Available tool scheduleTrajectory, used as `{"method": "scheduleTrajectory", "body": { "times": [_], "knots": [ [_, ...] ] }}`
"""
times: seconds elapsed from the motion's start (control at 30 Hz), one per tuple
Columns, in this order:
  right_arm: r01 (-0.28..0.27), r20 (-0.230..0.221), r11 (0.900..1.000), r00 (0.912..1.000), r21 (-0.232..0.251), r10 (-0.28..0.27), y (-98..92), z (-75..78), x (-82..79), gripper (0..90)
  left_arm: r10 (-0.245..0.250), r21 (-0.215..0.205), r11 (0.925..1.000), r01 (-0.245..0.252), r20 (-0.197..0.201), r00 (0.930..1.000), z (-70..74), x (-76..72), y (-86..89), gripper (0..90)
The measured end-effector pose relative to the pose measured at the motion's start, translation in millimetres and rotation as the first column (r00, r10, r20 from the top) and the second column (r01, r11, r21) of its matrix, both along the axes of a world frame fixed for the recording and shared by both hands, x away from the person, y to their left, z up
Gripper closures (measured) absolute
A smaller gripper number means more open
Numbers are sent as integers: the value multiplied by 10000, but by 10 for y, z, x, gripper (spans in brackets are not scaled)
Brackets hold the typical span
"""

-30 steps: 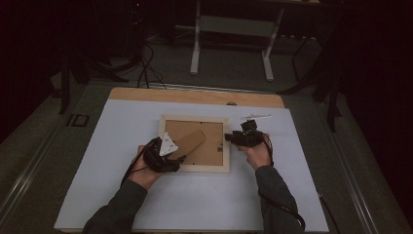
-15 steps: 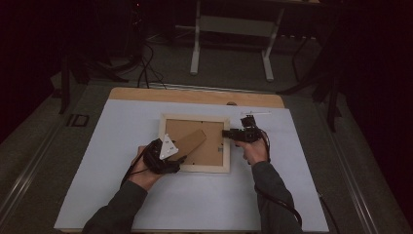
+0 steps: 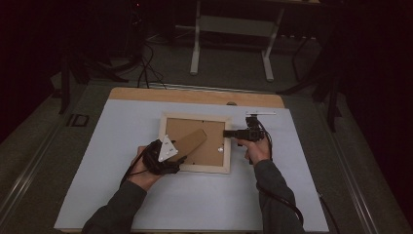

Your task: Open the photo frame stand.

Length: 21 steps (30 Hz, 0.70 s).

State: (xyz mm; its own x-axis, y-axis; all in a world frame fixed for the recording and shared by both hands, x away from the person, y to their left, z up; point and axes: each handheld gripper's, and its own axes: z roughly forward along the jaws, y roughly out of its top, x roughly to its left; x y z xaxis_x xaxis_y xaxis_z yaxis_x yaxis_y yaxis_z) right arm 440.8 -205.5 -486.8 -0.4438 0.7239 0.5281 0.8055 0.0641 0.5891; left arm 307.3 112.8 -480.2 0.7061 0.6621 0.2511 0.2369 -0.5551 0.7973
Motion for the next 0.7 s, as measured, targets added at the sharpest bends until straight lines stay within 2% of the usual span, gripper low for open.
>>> {"method": "scheduleTrajectory", "body": {
  "times": [0.07,0.17,0.3,0.47,0.7],
  "knots": [
    [26,91,10000,10000,-36,-25,-2,5,-13,604,-11,-112,9999,9,-189,9998,-1,18,17,365],
    [20,151,10000,9999,-40,-20,-1,8,-20,604,-51,-564,9984,18,-582,9983,-10,57,59,364],
    [80,240,10000,9997,38,-81,-4,-8,-29,603,-73,-668,9978,7,-993,9950,-20,95,84,358],
    [78,310,10000,9995,-4,-78,-1,-5,-37,603,-166,-764,9970,80,-1133,9934,-16,105,101,358],
    [46,448,10000,9990,-78,-43,9,18,-49,603,-374,-1367,9905,121,-1840,9822,-2,164,137,348]
  ]
}}
